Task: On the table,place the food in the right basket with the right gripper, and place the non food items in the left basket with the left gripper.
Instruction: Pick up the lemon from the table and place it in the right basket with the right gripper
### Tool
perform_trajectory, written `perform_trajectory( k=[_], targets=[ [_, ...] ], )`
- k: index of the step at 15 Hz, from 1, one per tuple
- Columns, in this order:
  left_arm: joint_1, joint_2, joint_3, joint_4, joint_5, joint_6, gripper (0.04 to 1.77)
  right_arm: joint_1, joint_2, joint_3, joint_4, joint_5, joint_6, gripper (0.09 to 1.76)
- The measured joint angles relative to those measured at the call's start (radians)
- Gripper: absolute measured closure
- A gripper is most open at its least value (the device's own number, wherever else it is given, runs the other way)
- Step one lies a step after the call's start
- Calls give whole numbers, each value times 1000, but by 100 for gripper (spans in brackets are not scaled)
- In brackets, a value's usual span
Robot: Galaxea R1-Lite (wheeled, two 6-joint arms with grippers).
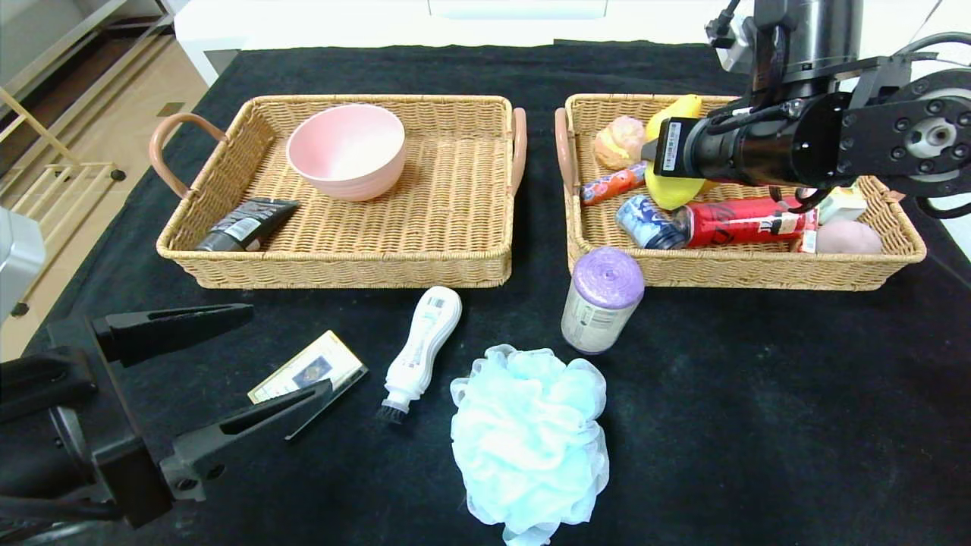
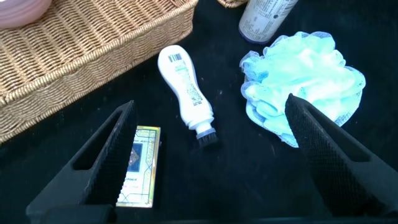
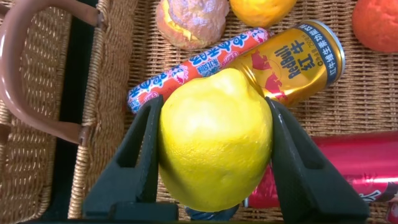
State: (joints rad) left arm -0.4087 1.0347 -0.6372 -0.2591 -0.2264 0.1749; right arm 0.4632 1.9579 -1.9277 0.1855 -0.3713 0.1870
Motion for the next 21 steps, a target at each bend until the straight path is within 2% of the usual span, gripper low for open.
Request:
perform_trajectory(
  k=[2,7,13,17,21],
  targets=[
    [10,0,-1,-1,0,0,9,0,2,0,0,0,0,76],
    [13,0,4,-27,-2,0,9,0,2,1,3,0,1,46],
    [13,0,6,-26,-2,-1,9,3,-40,19,16,0,1,29],
    [11,4,8,-25,-2,0,9,29,-138,150,16,2,2,23],
    [13,6,7,-27,-1,0,9,118,-251,255,39,-13,4,19]
  ],
)
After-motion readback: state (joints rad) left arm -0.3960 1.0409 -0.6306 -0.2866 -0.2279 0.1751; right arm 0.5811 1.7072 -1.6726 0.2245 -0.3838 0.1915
